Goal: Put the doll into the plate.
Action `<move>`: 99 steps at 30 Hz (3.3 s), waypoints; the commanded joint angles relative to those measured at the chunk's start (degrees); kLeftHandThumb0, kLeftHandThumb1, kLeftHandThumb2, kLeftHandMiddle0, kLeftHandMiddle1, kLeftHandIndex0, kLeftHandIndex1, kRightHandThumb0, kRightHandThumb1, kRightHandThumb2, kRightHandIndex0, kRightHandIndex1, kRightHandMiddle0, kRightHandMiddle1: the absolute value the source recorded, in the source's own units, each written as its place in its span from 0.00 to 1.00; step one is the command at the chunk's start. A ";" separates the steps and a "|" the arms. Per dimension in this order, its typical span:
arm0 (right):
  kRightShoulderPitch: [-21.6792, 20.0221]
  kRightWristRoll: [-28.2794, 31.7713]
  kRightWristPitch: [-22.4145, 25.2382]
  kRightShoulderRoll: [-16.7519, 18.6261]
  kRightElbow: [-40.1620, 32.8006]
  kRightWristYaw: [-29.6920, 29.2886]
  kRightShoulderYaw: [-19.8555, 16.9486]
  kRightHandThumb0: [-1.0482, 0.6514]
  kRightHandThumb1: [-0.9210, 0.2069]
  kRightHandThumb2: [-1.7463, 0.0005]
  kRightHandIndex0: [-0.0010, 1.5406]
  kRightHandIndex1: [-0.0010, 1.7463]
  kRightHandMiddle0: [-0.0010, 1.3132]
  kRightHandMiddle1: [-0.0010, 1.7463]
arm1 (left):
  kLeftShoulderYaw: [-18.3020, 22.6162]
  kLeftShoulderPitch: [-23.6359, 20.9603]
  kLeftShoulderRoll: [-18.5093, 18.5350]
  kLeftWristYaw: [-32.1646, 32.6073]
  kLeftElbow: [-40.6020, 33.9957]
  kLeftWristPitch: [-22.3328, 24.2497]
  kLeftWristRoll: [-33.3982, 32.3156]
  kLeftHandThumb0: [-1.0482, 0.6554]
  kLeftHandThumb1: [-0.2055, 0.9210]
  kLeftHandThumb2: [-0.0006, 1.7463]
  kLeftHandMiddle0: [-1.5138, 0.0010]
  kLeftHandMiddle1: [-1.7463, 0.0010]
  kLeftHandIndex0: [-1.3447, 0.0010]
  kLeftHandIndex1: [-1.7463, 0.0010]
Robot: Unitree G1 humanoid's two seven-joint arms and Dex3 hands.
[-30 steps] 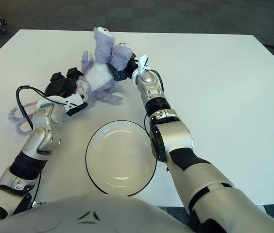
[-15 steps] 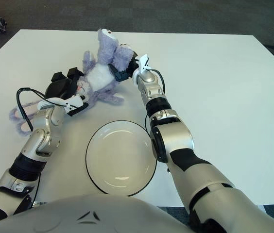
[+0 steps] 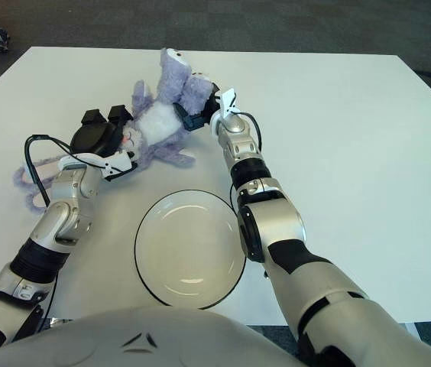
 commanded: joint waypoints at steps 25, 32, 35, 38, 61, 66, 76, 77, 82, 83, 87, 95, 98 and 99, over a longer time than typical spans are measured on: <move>10.00 2.48 20.39 -3.00 -29.86 -4.98 -1.91 0.61 0.67 0.17 0.40 1.00 0.49 0.94 | 5.83 0.87 -1.06 6.17 -7.30 -6.48 -3.73 0.91 0.40 0.80 0.56 0.00 0.52 0.00; 11.43 3.56 24.24 -3.37 -34.60 -5.52 -2.39 0.61 0.67 0.17 0.41 1.00 0.49 0.93 | 6.50 0.39 -0.95 6.05 -8.16 -7.95 -4.60 0.91 0.40 0.80 0.56 0.00 0.52 0.00; 11.73 4.45 25.56 -3.79 -36.21 -5.20 -2.92 0.61 0.67 0.17 0.42 1.00 0.48 0.94 | 6.81 0.28 -0.93 5.19 -8.98 -8.40 -5.21 0.91 0.40 0.80 0.56 0.00 0.51 0.00; 12.10 5.26 27.26 -4.41 -38.48 -4.89 -3.27 0.61 0.66 0.17 0.41 1.00 0.47 0.94 | 6.97 0.16 -0.94 3.90 -9.91 -8.27 -5.52 0.91 0.39 0.81 0.56 0.00 0.51 0.00; 17.03 6.02 35.46 -8.58 -48.64 -5.06 -4.49 0.61 0.71 0.14 0.44 1.00 0.51 0.92 | 9.17 2.99 -0.02 0.75 -17.27 -12.39 -9.39 0.91 0.37 0.82 0.55 0.00 0.47 0.00; 17.26 6.85 36.91 -9.67 -49.42 -4.44 -4.90 0.61 0.71 0.15 0.45 1.00 0.52 0.91 | 10.00 3.87 0.32 0.51 -18.33 -14.11 -10.93 0.91 0.39 0.81 0.56 0.00 0.46 0.00; 20.01 13.59 40.67 -10.41 -53.74 -1.36 -8.40 0.61 0.73 0.17 0.45 1.00 0.62 0.79 | 10.98 5.27 0.92 -0.39 -21.06 -16.10 -11.39 0.90 0.40 0.80 0.56 0.00 0.45 0.00; 20.24 14.12 40.78 -10.34 -53.96 -1.23 -8.59 0.61 0.73 0.17 0.45 1.00 0.62 0.78 | 11.14 5.43 0.92 -0.51 -21.24 -16.17 -11.52 0.90 0.40 0.80 0.57 0.00 0.45 0.00; 22.76 19.91 40.00 -10.33 -54.29 2.36 -11.36 0.61 0.78 0.13 0.47 1.00 0.64 0.81 | 11.89 6.76 0.92 -0.46 -22.92 -17.46 -12.56 0.90 0.41 0.80 0.57 0.00 0.45 0.00; 23.31 20.25 39.63 -10.86 -54.13 3.07 -11.49 0.61 0.79 0.13 0.47 1.00 0.65 0.81 | 12.01 6.86 1.22 -0.04 -22.92 -18.15 -12.41 0.90 0.41 0.80 0.57 0.00 0.45 0.00; 25.32 20.61 40.18 -11.93 -56.55 3.19 -11.12 0.61 0.80 0.13 0.48 1.00 0.67 0.78 | 12.71 7.21 1.58 0.13 -23.21 -19.69 -12.79 0.90 0.41 0.79 0.57 0.00 0.45 0.00; 29.45 20.93 42.08 -13.81 -62.51 2.85 -10.38 0.61 0.78 0.16 0.48 1.00 0.69 0.71 | 13.36 9.68 0.62 -1.67 -26.50 -19.69 -13.91 0.90 0.40 0.80 0.57 0.00 0.46 0.00; 29.91 21.15 42.75 -14.41 -64.01 2.47 -10.41 0.61 0.78 0.16 0.48 1.00 0.70 0.70 | 13.26 10.61 0.51 -1.22 -27.38 -20.26 -13.02 0.90 0.40 0.80 0.57 0.00 0.46 0.00; 30.07 21.22 42.72 -14.63 -64.19 2.58 -10.48 0.61 0.78 0.16 0.48 1.00 0.71 0.70 | 13.23 10.84 0.46 -1.14 -27.62 -20.38 -12.85 0.90 0.40 0.80 0.57 0.00 0.47 0.00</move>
